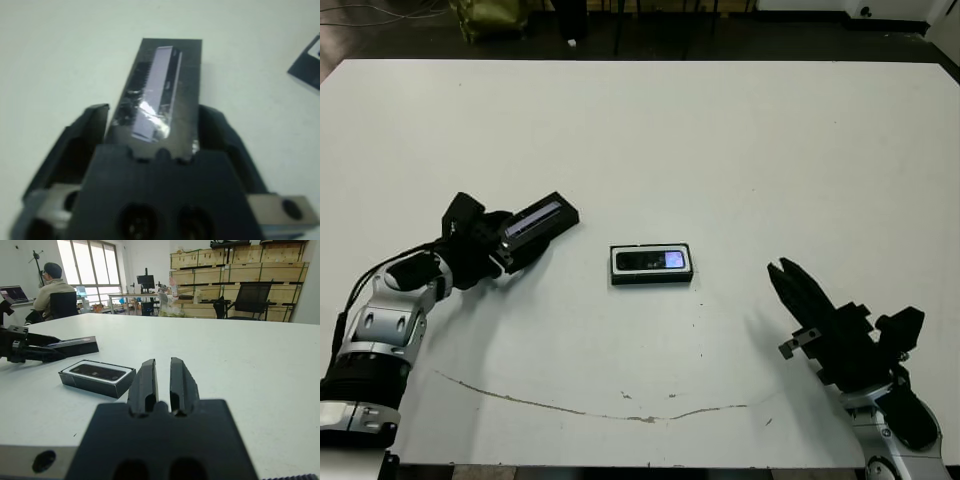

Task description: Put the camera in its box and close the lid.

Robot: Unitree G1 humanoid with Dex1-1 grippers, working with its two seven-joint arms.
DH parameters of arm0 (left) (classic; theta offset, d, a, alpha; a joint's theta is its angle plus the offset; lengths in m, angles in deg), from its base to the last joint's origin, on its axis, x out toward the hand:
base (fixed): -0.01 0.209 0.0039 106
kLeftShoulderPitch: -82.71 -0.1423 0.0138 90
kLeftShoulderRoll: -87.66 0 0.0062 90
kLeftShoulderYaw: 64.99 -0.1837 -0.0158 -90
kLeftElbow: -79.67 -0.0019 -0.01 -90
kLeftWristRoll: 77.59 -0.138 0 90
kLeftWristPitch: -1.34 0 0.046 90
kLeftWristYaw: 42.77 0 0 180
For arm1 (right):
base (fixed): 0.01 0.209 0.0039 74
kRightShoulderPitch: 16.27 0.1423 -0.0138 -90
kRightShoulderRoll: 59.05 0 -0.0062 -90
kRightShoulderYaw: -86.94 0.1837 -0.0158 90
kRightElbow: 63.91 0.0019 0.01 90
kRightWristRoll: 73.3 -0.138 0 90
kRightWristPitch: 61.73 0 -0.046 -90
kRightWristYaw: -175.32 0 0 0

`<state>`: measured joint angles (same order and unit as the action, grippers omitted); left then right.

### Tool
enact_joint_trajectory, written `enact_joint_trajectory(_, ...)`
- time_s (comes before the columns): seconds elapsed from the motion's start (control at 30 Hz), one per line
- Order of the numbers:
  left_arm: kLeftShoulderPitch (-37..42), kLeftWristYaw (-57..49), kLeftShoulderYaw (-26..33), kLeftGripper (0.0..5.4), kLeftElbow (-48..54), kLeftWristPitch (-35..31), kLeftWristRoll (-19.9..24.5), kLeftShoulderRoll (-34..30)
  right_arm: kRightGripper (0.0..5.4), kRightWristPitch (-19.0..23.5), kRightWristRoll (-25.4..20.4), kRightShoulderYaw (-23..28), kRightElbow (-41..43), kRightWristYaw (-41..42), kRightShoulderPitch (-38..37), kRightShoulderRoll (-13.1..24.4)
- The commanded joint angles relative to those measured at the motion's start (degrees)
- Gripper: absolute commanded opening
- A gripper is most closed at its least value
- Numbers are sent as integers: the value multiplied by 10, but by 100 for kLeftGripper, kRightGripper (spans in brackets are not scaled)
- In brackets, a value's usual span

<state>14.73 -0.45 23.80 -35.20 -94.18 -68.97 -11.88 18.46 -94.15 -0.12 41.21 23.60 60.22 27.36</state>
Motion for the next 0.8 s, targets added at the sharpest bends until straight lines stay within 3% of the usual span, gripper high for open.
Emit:
enact_joint_trajectory(0.03, -9, 27, -7, 254, -26, -8, -2, -9, 0, 13, 8, 1, 7, -6, -4, 6)
enact_joint_trajectory(0.5, -3, 67, 1, 251, -13, -9, 11, -23, 0, 22, 17, -4, 12, -23, -11, 2)
enact_joint_trajectory(0.67, -2, 71, 22, 251, 31, 17, 33, -23, 0, 3, 14, -4, -8, -16, -8, -4)
enact_joint_trajectory(0.8, -1, 69, 36, 251, 95, -7, 57, -25, 0, 27, 13, -6, 9, -25, -12, -1)
